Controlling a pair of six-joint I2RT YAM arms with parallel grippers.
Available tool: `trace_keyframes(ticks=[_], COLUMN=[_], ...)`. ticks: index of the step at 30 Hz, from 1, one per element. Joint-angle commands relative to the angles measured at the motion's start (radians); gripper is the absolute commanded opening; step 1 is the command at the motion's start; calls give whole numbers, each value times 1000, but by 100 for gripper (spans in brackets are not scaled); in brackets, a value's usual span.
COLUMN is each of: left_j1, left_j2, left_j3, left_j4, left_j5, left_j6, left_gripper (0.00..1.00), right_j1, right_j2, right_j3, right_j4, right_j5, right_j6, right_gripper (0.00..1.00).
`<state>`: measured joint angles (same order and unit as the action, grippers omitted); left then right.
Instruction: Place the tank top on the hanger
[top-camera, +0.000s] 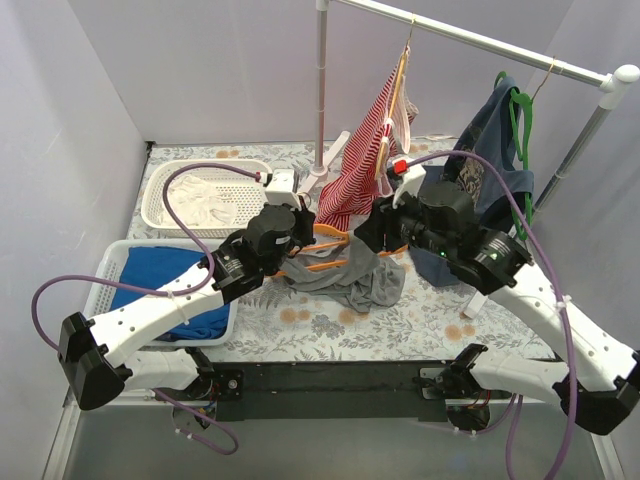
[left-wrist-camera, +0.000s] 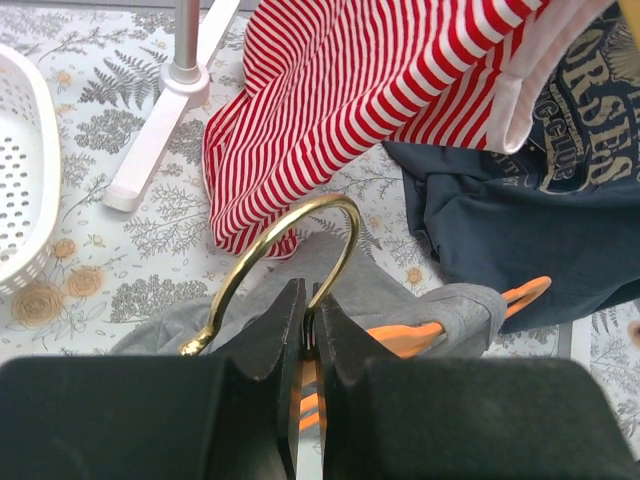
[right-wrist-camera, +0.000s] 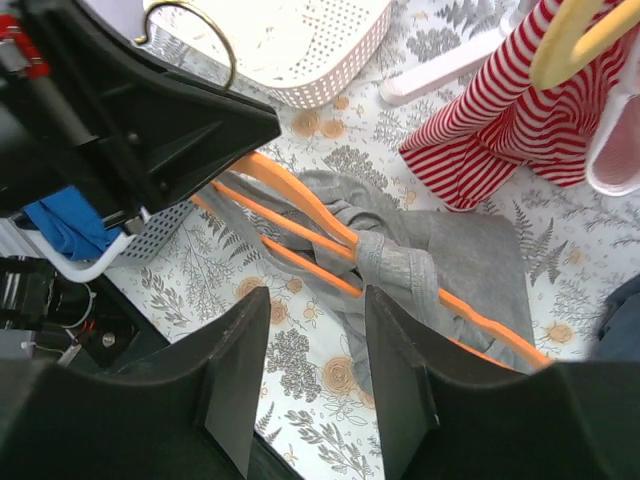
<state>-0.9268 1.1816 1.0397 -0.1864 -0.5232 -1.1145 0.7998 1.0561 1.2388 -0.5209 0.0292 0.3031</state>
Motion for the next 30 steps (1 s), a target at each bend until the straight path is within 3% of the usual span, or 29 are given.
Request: trace_keyframes(ticks=[1, 7, 16, 25, 30], left_j1=[-6, -7, -7, -6, -6], left_j2=[-57, -54, -11, 1, -5], left_j3=[62, 278, 526, 499, 425], left_j4=[61, -110, -318, -283, -182], left_j5=[55, 311, 522, 608, 618], left_j6=[129, 260, 386, 387, 366], left_gripper=[0, 0, 0, 0, 0], right_j1=[3, 3, 3, 3, 3], right_j2=[-82, -154, -146, -145, -151], right_j3=[-7, 63, 195, 157, 61], right_j4=[24, -33, -163, -176, -182], right_j5=[6, -67, -140, -308, -307], right_j6=[-110, -243, -331, -317, -311], right_gripper=[52, 53, 58, 60, 59])
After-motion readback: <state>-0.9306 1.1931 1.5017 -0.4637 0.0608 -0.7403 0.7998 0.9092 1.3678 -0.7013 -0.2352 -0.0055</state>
